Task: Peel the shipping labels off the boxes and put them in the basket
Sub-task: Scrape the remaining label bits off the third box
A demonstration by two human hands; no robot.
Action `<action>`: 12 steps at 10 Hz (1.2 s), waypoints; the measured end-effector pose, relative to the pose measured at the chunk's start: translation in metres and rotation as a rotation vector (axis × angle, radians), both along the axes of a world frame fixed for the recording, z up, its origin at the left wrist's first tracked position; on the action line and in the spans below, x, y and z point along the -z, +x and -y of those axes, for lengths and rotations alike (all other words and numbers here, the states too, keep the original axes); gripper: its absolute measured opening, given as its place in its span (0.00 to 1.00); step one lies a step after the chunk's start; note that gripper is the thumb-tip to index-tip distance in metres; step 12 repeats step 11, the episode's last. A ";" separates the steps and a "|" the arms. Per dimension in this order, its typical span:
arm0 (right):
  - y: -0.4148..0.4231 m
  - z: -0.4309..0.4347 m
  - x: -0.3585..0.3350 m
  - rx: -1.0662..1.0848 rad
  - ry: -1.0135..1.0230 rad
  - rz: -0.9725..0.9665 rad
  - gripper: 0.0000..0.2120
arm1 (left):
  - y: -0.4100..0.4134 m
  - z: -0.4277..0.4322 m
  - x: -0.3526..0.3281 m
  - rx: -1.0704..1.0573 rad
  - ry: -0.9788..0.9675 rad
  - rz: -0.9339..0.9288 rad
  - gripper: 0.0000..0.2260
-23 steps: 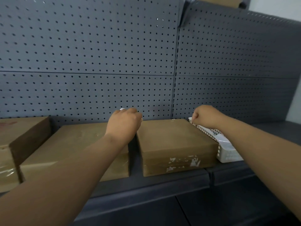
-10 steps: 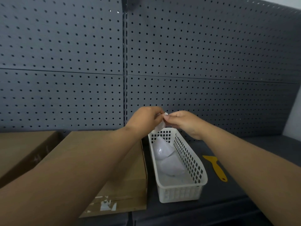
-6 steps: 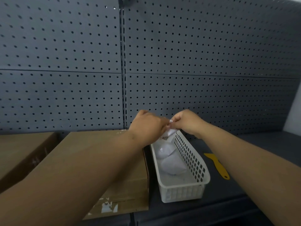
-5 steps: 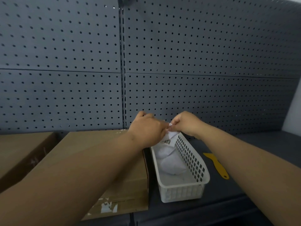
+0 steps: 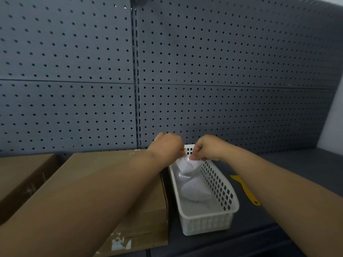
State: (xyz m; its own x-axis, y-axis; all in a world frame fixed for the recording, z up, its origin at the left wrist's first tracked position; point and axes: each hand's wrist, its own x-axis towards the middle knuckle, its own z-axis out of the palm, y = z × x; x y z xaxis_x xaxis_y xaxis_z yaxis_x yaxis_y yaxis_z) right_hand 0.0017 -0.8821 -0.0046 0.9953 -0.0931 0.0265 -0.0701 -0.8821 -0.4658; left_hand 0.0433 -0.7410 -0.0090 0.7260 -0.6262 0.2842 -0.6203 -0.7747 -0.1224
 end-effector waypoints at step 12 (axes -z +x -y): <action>0.007 -0.005 -0.001 0.032 -0.158 0.151 0.13 | 0.008 -0.019 -0.002 -0.007 -0.042 0.142 0.11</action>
